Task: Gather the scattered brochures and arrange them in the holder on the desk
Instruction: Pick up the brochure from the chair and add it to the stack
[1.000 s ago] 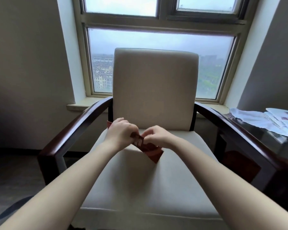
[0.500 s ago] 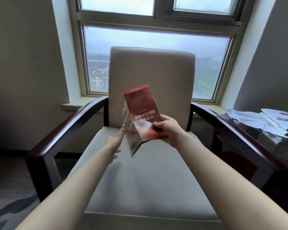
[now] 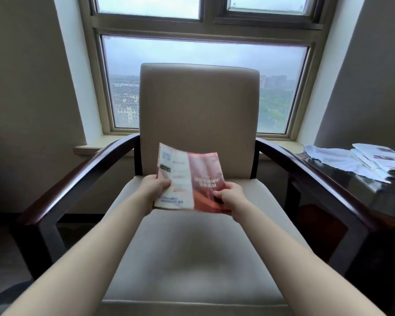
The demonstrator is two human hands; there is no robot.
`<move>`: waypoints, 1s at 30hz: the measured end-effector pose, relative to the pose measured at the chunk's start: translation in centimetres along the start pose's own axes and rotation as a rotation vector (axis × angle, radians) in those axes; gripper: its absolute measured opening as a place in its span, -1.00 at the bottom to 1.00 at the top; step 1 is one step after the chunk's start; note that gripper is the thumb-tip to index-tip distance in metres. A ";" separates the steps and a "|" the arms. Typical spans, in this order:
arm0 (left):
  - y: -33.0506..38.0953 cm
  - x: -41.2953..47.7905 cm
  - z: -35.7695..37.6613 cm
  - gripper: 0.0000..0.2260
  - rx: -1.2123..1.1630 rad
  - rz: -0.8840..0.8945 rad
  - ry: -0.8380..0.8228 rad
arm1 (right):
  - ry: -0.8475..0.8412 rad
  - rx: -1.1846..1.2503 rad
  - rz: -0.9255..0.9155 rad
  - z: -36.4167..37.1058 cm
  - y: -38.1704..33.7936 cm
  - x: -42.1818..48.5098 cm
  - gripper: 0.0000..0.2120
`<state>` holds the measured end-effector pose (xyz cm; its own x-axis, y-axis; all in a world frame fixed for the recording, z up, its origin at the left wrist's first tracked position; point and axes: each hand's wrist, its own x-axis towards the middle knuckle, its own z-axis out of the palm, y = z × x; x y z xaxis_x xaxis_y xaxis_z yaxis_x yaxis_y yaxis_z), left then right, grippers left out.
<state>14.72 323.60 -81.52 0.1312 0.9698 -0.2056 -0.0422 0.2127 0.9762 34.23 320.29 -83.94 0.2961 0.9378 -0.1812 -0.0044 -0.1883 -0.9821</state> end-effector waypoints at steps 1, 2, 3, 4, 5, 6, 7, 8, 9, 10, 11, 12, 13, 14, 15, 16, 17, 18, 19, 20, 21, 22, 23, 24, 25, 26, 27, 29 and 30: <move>-0.1 0.0 -0.5 -0.75 0.111 -0.008 0.009 | 0.012 -0.060 -0.012 -0.4 0.3 0.1 -0.73; -0.2 0.0 -0.9 -0.76 0.204 -0.009 0.011 | 0.007 -0.101 -0.012 -0.6 0.5 0.1 -0.70; -0.3 0.0 -1.1 -0.78 0.255 -0.003 0.019 | -0.007 -0.116 -0.005 -0.7 0.5 0.0 -0.69; -0.5 0.0 -1.0 -0.79 0.271 0.004 0.042 | -0.020 -0.115 0.001 -0.6 0.5 -0.3 -0.69; -0.7 0.2 -0.8 -0.81 0.292 0.024 0.089 | -0.018 -0.109 -0.015 -0.4 0.4 -0.5 -0.69; -0.9 0.4 -0.4 -0.82 0.330 0.055 0.139 | -0.004 -0.111 -0.061 0.0 0.3 -0.6 -0.68; -1.0 0.4 0.2 -0.84 0.359 0.080 0.160 | 0.013 -0.134 -0.121 0.5 0.2 -0.6 -0.69; -1.1 0.2 1.1 -0.85 0.357 0.095 0.143 | 0.008 -0.168 -0.174 1.2 0.1 -0.7 -0.71; -1.1 0.0 2.1 -0.87 0.326 0.103 0.092 | -0.021 -0.209 -0.219 2.0 0.1 -0.9 -0.74; -1.2 -0.3 3.3 -0.86 0.289 0.109 0.023 | -0.062 -0.232 -0.242 2.8 0.1 -1.1 -0.78; -1.3 -0.5 4.5 -0.80 0.274 0.118 -0.030 | -0.103 -0.223 -0.234 3.5 0.1 -1.2 -0.81; -1.3 -0.6 5.4 -0.72 0.282 0.128 -0.059 | -0.130 -0.179 -0.193 4.2 0.2 -1.1 -0.79; -1.5 -0.5 6.0 -0.64 0.288 0.135 -0.058 | -0.141 -0.108 -0.136 4.7 0.2 -1.0 -0.75; -1.7 -0.3 6.3 -0.59 0.276 0.137 -0.045 | -0.136 -0.026 -0.083 4.9 0.2 -0.8 -0.73; -1.9 -0.1 6.3 -0.56 0.259 0.136 -0.038 | -0.121 0.039 -0.049 4.9 0.3 -0.7 -0.74; -2.1 -0.1 6.1 -0.57 0.247 0.140 -0.035 | -0.103 0.068 -0.038 4.5 0.4 -0.7 -0.78; -2.3 0.0 5.8 -0.61 0.234 0.155 -0.025 | -0.092 0.086 -0.034 4.0 0.6 -0.6 -0.82; -2.5 0.2 5.3 -0.67 0.251 0.188 0.014 | -0.085 0.096 -0.032 3.5 0.8 -0.6 -0.81; -2.8 0.5 4.7 -0.69 0.292 0.223 0.079 | -0.087 0.108 -0.031 2.9 0.9 -0.6 -0.76; -2.9 0.7 4.1 -0.66 0.336 0.229 0.142 | -0.099 0.123 -0.028 2.5 1.1 -0.5 -0.75; -3.0 0.9 3.5 -0.60 0.351 0.200 0.166 | -0.120 0.150 -0.021 2.1 1.2 -0.4 -0.75; -3.1 1.0 3.2 -0.58 0.299 0.138 0.134 | -0.137 0.172 -0.016 1.9 1.1 -0.4 -0.76; -3.2 1.1 3.1 -0.61 0.212 0.065 0.066 | -0.142 0.176 -0.013 1.8 1.1 -0.4 -0.77; -3.1 1.2 3.1 -0.66 0.139 0.014 -0.001 | -0.137 0.153 -0.009 1.8 1.1 -0.2 -0.78; -2.9 1.3 3.2 -0.72 0.128 -0.007 -0.037 | -0.122 0.132 -0.004 1.9 1.0 0.2 -0.79; -2.4 1.6 3.3 -0.76 0.147 -0.011 -0.043 | -0.098 0.116 0.000 2.0 0.7 0.5 -0.80; -1.6 2.0 3.6 -0.78 0.156 -0.006 -0.035 | -0.076 0.099 -0.003 1.9 0.1 0.8 -0.80; 1.4 3.1 4.4 -0.80 0.149 0.006 -0.015 | -0.062 0.067 -0.004 1.2 -2.5 1.4 -0.81; 3.4 3.4 5.0 -0.81 0.144 0.015 -0.006 | -0.064 0.060 0.005 0.6 -4.4 1.8 -0.83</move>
<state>20.02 327.05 -78.56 0.1371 0.9720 -0.1908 0.0981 0.1784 0.9791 34.23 322.94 -79.99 0.2341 0.9541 -0.1870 -0.0638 -0.1768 -0.9822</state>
